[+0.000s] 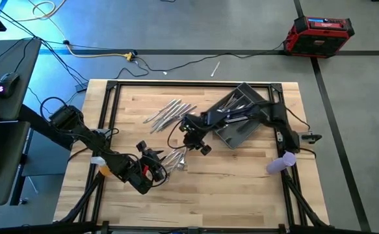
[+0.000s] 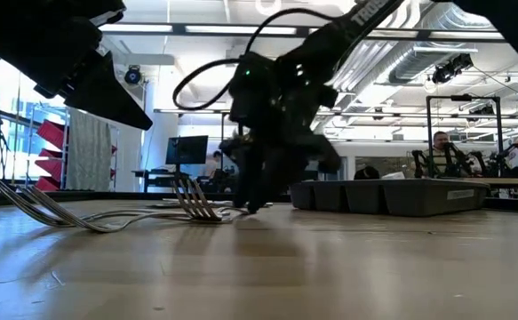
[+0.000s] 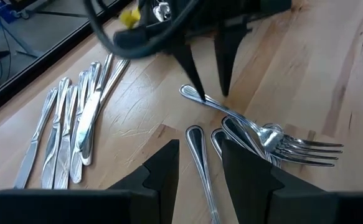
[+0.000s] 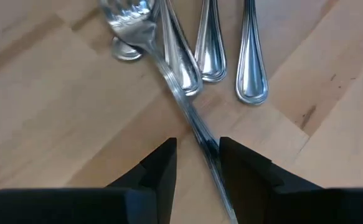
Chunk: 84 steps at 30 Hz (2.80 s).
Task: Sort silverware
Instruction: Put the fork in the silverware tray
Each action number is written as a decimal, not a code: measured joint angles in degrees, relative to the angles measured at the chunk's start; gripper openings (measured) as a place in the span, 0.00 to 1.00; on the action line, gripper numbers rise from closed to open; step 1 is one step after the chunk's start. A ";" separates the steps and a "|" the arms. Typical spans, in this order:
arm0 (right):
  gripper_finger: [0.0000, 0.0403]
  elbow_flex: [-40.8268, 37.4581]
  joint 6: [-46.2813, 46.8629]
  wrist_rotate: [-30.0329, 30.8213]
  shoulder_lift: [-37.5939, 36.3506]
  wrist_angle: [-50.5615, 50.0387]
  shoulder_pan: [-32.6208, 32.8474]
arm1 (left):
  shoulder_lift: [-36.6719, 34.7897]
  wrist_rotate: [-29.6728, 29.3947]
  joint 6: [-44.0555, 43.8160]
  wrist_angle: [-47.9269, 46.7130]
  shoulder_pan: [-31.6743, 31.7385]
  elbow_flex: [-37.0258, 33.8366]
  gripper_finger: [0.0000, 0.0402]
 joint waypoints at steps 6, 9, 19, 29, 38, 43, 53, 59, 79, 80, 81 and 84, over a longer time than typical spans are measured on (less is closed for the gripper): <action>0.27 3.35 -0.34 -3.96 3.64 0.42 0.09 | 0.00 -0.92 0.04 -0.25 0.05 0.00 0.26; 0.27 3.57 -1.30 -4.00 4.49 0.73 0.26 | 0.00 -1.05 0.09 -0.25 0.05 0.00 0.26; 0.27 3.27 4.41 -1.78 2.19 -7.07 0.39 | 0.00 -0.59 0.42 -0.19 0.05 0.00 0.26; 0.27 2.99 6.69 -1.07 0.46 -9.13 2.88 | 0.00 -0.33 0.41 -0.13 0.05 0.00 0.26; 0.27 3.11 13.82 3.47 1.67 -3.61 6.87 | 0.00 0.59 0.37 0.02 0.05 -0.02 0.26; 0.21 3.33 15.86 9.06 2.20 -3.45 8.84 | 0.00 0.65 0.39 0.07 0.05 -0.02 0.26; 0.01 2.84 15.19 10.86 -4.36 -14.70 9.58 | 0.00 0.96 0.37 0.22 0.03 -0.02 0.26; 0.00 3.06 8.21 12.21 -13.89 -30.25 5.01 | 0.00 1.88 0.33 0.41 -0.04 -0.02 0.26; 0.00 -1.35 -13.79 24.03 -21.63 -46.82 -25.87 | 0.00 2.13 0.42 0.89 -0.04 -0.02 0.26; 0.00 -2.44 -14.74 24.04 -21.63 -46.86 -26.42 | 0.00 2.10 0.40 0.89 -0.04 -0.02 0.26; 0.00 -3.58 -15.55 24.05 -21.63 -46.80 -26.87 | 0.00 2.06 0.40 0.89 -0.04 -0.02 0.26; 0.00 -7.12 -16.94 25.75 -21.63 -44.48 -27.54 | 0.00 1.94 0.42 0.89 -0.04 -0.02 0.26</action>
